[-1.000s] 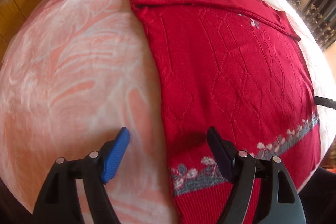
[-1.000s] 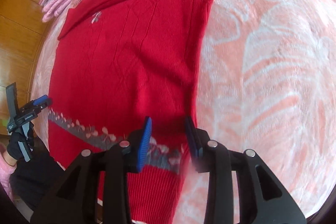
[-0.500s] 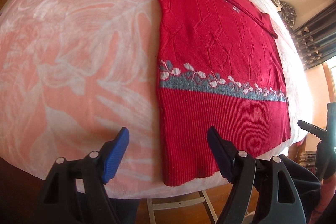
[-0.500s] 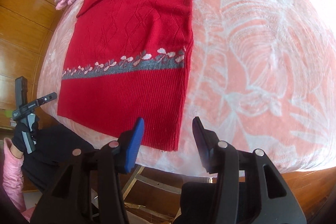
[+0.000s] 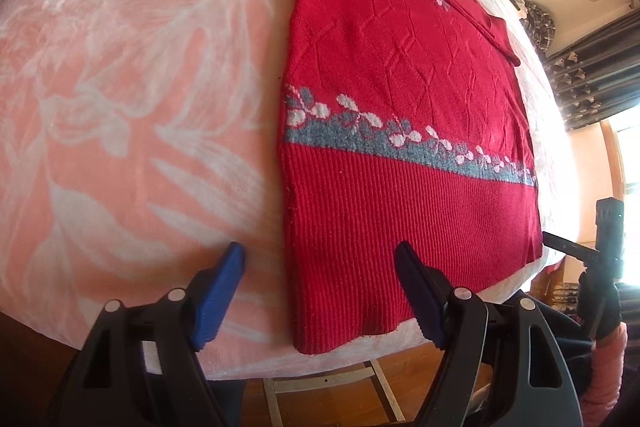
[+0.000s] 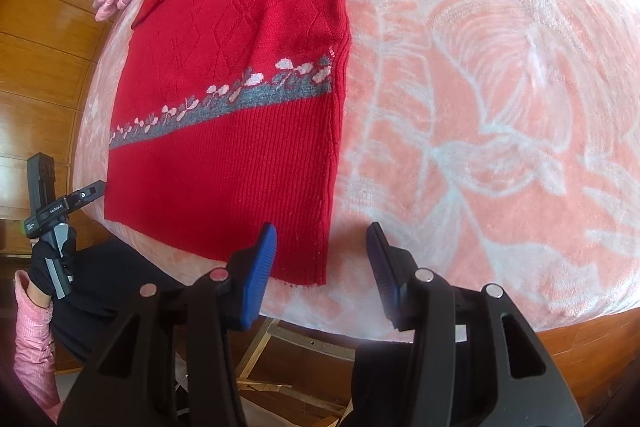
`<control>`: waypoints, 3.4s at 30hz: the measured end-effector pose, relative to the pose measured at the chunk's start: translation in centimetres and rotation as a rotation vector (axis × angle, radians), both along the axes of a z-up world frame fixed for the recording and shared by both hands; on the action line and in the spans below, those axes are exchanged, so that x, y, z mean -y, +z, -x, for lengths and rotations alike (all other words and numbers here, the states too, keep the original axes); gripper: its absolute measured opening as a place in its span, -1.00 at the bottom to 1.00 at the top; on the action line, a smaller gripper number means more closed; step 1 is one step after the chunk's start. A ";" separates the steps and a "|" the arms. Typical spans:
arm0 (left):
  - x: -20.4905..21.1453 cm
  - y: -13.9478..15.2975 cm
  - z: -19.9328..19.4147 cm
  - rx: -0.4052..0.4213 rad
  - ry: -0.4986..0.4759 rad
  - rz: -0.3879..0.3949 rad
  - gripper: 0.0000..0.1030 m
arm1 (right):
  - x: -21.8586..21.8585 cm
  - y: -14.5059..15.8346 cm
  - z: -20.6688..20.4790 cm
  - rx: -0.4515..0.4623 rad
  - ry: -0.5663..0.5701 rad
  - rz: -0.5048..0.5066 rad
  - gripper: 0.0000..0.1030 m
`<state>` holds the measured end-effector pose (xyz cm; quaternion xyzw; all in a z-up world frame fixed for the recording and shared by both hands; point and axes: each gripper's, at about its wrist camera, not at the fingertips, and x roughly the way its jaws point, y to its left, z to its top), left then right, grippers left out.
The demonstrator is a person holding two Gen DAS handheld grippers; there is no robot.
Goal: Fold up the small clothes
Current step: 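Move both tools down to the ribbed hem and close on it, then lift the ribbed hem with both tools, fold it toward the collar, release, then grasp the folded hem edge with both tools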
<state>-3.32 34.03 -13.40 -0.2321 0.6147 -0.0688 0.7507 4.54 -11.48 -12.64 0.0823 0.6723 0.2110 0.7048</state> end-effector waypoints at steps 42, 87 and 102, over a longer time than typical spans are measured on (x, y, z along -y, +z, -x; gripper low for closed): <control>-1.1 0.9 0.6 0.025 0.064 0.337 -0.87 | -0.1 3.4 -1.2 0.055 -0.003 -0.211 -0.91; -10.3 2.5 -16.4 0.129 0.400 0.226 -0.73 | -2.3 3.4 -21.4 0.145 -0.293 0.026 -0.42; -3.3 3.8 -19.4 0.144 0.036 -0.094 -0.34 | -5.1 3.9 -21.7 0.183 -0.187 0.011 -0.37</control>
